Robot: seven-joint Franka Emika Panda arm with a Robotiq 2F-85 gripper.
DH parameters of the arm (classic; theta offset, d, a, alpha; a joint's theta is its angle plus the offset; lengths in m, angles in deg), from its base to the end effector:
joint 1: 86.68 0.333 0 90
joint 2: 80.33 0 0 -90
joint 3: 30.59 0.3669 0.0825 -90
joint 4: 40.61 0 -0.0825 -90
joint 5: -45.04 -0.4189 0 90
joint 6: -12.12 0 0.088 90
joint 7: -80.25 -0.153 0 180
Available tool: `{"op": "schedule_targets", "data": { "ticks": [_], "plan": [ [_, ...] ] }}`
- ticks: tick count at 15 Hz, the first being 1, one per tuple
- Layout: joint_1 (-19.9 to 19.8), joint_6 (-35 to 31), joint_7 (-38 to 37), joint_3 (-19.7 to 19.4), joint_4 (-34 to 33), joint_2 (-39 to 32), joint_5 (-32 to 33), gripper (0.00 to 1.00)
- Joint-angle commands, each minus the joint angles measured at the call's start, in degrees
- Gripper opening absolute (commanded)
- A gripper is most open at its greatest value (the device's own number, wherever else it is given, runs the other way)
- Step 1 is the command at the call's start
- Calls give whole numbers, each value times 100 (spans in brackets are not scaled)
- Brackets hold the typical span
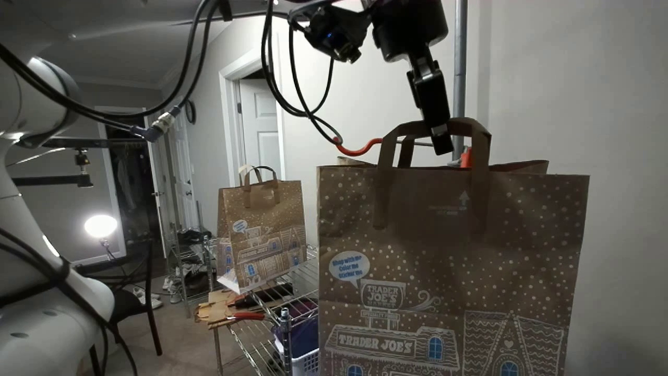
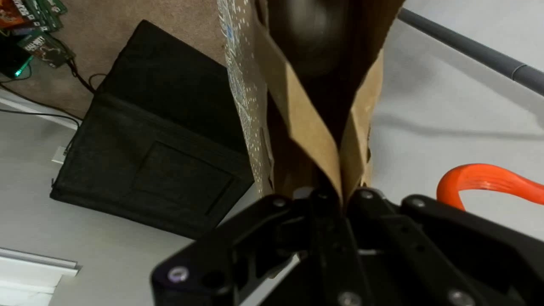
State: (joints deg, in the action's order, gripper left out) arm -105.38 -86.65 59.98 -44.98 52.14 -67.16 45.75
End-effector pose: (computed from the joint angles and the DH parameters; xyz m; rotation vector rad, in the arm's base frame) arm 0.4324 -0.3077 0.7459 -2.7597 1.3923 -0.5157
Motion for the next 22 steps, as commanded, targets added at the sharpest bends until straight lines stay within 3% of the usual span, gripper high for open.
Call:
{"op": "schedule_targets", "data": {
  "ticks": [1, 5, 8, 16, 22],
  "plan": [
    [92, 182, -38, -29, -545, -431, 30, 4],
    [228, 75, 136, -48, -847, -847, -170, 4],
    [288, 16, 34, -8, -1057, -1100, 41, 4],
    [543, -485, 21, 285, -1146, -1056, 668, 4],
    [706, -671, 90, 436, -1107, -1142, 733, 4]
  ]
}}
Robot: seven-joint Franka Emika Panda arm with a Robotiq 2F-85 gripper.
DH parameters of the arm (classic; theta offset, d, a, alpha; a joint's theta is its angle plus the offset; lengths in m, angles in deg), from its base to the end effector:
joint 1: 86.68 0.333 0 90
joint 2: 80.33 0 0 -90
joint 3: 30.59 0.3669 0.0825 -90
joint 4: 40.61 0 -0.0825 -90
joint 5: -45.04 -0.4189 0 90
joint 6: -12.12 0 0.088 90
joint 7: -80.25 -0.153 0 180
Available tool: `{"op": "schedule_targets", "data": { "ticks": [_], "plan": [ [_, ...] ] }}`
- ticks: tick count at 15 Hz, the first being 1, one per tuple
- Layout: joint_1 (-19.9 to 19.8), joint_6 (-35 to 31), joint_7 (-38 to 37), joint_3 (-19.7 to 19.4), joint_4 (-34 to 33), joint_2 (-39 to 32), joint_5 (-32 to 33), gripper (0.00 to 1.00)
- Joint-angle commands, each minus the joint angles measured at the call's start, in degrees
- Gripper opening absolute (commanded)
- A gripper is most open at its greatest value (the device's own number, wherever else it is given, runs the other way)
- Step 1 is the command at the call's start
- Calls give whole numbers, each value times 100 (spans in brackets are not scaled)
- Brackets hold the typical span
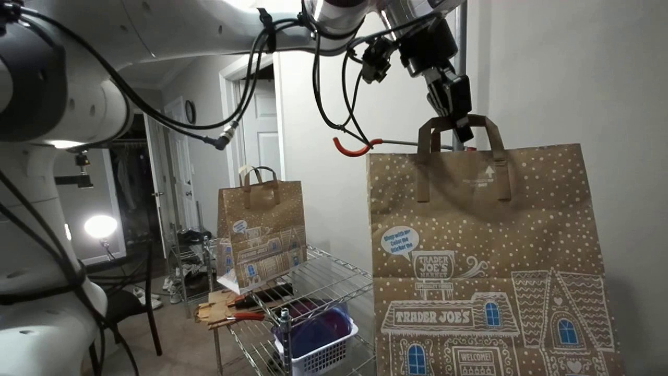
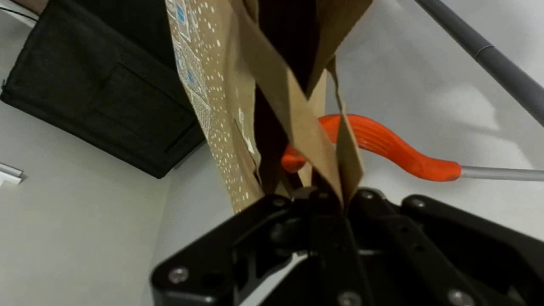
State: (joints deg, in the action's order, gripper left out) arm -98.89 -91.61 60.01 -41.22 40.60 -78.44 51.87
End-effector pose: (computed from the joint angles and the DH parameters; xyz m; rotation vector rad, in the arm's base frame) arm 0.5554 -0.2532 0.7586 2.7466 -1.0809 0.6334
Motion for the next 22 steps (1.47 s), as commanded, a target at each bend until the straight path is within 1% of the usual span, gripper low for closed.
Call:
{"op": "schedule_targets", "data": {
  "ticks": [1, 6, 9, 12, 16, 17, 18, 22],
  "plan": [
    [83, -189, 108, 78, 64, -19, 119, 4],
    [197, -152, 292, 185, 111, -83, 157, 4],
    [247, 89, 484, 215, 113, -179, 95, 4],
    [251, 165, 603, 256, 217, -219, 100, 4],
    [305, 294, 701, 290, 389, -70, 131, 4],
    [315, 334, 736, 298, 407, -34, 117, 29],
    [324, 364, 757, 309, 427, 12, 101, 30],
    [401, 548, 1059, 354, 485, 195, 9, 55]
  ]
}}
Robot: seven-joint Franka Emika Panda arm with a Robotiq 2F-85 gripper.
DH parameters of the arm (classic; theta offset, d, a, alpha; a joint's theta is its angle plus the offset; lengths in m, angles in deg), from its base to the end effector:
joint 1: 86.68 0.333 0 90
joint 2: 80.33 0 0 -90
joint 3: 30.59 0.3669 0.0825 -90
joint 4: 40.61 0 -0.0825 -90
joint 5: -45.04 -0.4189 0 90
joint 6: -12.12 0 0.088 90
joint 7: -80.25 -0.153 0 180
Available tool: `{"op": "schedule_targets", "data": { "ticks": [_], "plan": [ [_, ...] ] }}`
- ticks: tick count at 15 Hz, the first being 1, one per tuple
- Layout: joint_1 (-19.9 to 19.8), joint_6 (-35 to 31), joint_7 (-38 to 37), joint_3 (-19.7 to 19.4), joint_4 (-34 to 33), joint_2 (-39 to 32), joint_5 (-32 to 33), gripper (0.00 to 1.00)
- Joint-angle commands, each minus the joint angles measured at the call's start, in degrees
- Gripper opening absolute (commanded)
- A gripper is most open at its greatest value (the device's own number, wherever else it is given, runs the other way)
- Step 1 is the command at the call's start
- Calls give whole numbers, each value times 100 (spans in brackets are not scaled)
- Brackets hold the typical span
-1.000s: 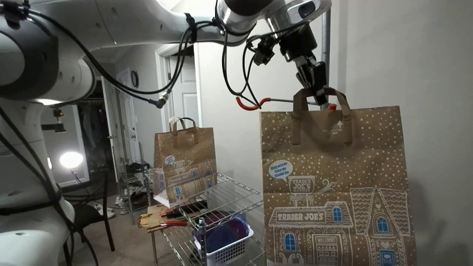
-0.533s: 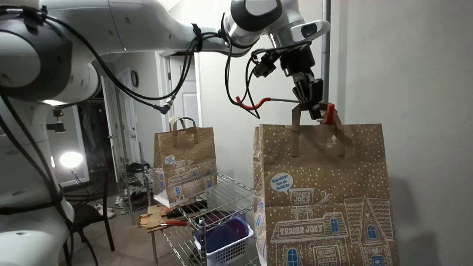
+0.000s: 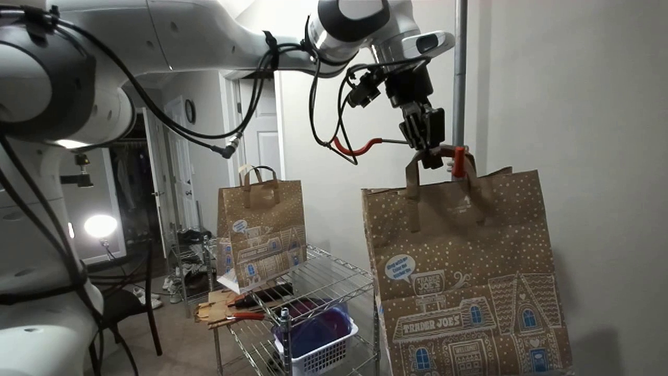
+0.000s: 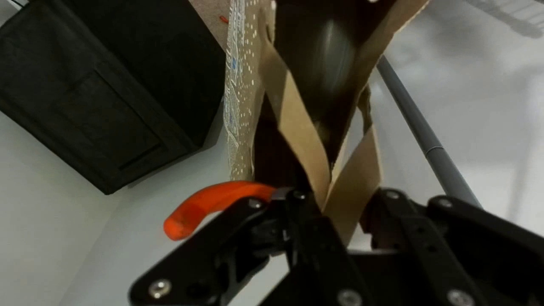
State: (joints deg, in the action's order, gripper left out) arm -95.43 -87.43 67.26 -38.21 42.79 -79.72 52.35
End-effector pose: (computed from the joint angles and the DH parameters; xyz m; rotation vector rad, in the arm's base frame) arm 0.5822 -0.1897 0.7151 2.8794 -0.7506 0.4324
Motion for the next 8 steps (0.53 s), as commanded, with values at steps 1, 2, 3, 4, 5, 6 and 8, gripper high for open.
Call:
{"op": "schedule_targets", "data": {
  "ticks": [1, 2, 3, 4, 5, 6, 8],
  "plan": [
    [75, 190, 420, 74, 271, 367, -58, 62],
    [92, 247, 474, 98, 284, 415, -41, 67],
    [113, 317, 506, 113, 277, 442, -20, 75],
    [129, 369, 541, 118, 282, 470, -30, 81],
    [134, 415, 589, 129, 289, 499, -47, 86],
    [145, 466, 609, 134, 291, 519, -29, 94],
    [165, 780, 560, 110, 195, 480, 3, 100]
  ]
}}
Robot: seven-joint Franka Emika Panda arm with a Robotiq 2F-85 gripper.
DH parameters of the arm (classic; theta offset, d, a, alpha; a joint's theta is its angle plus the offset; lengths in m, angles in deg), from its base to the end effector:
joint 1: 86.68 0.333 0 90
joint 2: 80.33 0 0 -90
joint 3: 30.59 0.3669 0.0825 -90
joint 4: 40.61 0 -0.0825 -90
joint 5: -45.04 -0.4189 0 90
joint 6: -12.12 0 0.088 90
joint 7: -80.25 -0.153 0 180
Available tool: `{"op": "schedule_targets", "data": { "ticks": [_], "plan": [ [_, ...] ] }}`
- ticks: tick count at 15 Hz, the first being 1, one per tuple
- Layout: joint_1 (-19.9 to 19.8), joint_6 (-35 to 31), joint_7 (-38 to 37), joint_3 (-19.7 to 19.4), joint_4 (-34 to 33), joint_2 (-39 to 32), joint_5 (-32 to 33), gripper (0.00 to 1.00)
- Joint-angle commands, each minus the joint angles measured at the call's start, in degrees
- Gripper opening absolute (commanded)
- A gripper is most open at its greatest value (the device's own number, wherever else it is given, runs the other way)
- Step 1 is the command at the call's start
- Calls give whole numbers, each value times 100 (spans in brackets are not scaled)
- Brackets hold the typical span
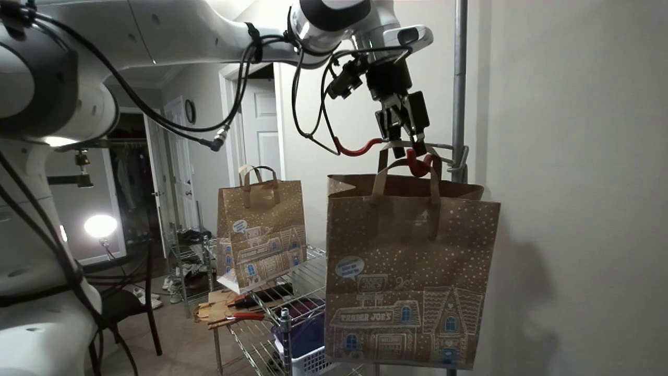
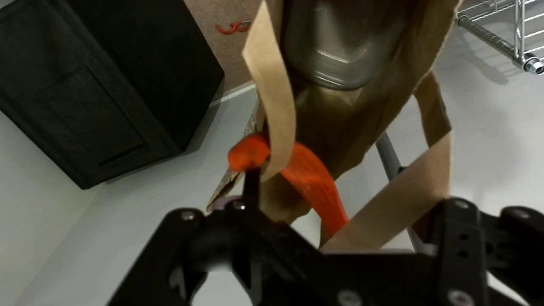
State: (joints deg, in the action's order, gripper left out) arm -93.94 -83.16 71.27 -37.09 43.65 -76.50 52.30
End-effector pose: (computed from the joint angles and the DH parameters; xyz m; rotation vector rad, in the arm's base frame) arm 0.5597 -0.1588 0.7310 2.9274 -0.5970 0.3808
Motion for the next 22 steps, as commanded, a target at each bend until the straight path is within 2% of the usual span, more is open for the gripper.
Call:
{"op": "schedule_targets", "data": {
  "ticks": [1, 9, 16, 19, 22],
  "plan": [
    [14, 496, 132, -5, 85, 145, 20, 100],
    [21, 821, -62, 21, -9, 96, 303, 100],
    [-23, -271, 115, -77, 281, 58, -159, 100],
    [-8, -420, 112, -75, 385, 99, -143, 100],
    [65, -511, 424, -5, 531, 315, -171, 100]
  ]
}}
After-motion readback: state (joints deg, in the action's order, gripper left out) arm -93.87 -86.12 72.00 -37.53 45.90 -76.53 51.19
